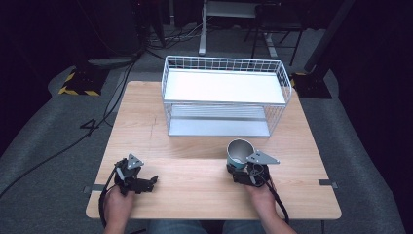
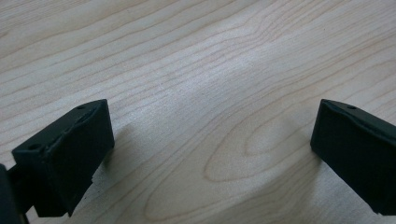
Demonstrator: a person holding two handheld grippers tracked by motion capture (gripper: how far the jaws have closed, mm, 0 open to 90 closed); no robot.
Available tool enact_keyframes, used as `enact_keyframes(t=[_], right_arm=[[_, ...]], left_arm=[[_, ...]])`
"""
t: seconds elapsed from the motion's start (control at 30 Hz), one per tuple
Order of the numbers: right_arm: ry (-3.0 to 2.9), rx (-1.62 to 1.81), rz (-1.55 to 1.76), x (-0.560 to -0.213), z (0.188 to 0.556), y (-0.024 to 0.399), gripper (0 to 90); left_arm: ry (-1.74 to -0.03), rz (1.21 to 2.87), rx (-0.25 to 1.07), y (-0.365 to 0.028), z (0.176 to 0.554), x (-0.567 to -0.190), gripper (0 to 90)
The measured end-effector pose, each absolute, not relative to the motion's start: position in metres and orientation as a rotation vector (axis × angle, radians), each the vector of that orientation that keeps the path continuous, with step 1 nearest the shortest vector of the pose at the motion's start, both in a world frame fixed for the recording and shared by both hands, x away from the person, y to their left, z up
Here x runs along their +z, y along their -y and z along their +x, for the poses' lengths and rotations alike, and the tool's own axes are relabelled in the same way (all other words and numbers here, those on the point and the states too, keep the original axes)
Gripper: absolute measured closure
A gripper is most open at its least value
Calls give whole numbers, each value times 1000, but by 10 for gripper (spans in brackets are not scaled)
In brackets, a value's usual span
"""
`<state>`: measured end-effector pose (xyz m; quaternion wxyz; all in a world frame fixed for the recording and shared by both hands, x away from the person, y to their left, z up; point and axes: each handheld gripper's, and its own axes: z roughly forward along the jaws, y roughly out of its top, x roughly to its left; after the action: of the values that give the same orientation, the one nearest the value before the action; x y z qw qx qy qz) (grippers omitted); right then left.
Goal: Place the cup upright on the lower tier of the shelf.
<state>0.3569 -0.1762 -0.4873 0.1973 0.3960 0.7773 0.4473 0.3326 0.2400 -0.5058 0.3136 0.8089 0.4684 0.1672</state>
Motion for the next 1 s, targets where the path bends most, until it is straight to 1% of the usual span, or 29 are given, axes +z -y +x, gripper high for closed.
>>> enact_keyframes(t=[0.23,0.67,1.0], right_arm=[[-2173,1266,1107,-475,368,174,239],[-2158,1265,1112,-453,409,154,240],[-2135,1257,1159,-451,435,150,239]], left_arm=[[-1238,2130,443,-240,333,-506,0],[-1238,2129,442,-240,333,-506,0],[-1245,2125,444,-239,332,-506,0]])
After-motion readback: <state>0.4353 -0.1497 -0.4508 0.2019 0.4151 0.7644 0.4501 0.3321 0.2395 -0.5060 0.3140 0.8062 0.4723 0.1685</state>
